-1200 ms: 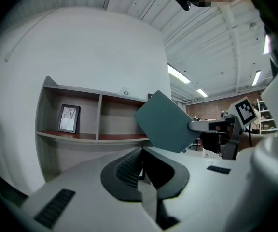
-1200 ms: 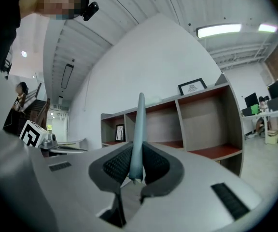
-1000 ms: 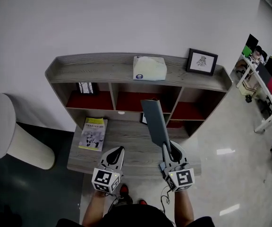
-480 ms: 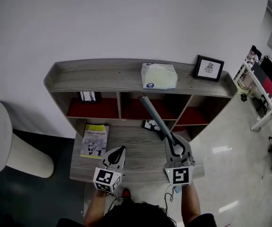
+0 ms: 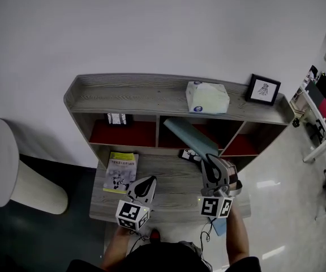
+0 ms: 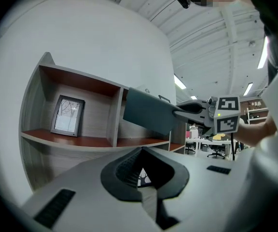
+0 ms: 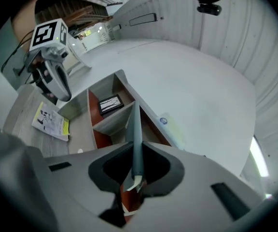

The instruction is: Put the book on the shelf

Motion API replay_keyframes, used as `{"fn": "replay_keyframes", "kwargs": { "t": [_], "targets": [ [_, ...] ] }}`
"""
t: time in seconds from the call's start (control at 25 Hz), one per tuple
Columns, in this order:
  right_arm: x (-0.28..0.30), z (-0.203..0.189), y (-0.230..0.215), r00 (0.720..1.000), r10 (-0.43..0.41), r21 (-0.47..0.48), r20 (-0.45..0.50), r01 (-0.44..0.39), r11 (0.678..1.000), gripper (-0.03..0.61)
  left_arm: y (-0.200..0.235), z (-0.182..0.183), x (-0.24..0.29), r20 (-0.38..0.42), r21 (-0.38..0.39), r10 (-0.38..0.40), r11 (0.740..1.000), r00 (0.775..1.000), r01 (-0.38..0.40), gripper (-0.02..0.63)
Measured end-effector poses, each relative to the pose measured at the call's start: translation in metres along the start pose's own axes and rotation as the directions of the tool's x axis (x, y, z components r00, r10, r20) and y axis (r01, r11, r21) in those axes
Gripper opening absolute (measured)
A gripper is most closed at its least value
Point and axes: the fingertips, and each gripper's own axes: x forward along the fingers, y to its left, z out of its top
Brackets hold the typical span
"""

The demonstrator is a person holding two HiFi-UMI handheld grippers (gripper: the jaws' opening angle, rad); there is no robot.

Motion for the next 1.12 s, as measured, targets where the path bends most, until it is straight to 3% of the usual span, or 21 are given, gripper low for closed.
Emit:
{"fn": "replay_keyframes", "kwargs": {
  "t": [0.16,0.4,0.68,1.12],
  "targets": [
    [0.018,-0.009,0.017,1.000,0.021,-0.088,-0.016,-0.023,0.996,0.072,0.011,0.000,-0.001,0.001,-0.004,0.006,1.000,1.000,-0.006,0.003],
    [0.027,-0.025,0.030,0.998,0.024,-0.113,-0.060,-0.031,0.993,0.072,0.026,-0.002,0.003,-0.002,-0.013,0.007,1.000,1.000,-0.007,0.003],
    [0.037,-0.043,0.050,0.994,0.042,-0.243,-0.101,-0.065,0.968,0.077,0.034,-0.010,0.012,-0.018,-0.026,-0.010,1.000,1.000,0.010,0.003],
    [0.047,-0.079,0.059,0.980,0.039,-0.228,-0.194,-0.084,0.970,0.086,0.036,-0.018,0.025,-0.027,-0.056,-0.035,0.998,0.999,0.034,0.003]
  ]
}}
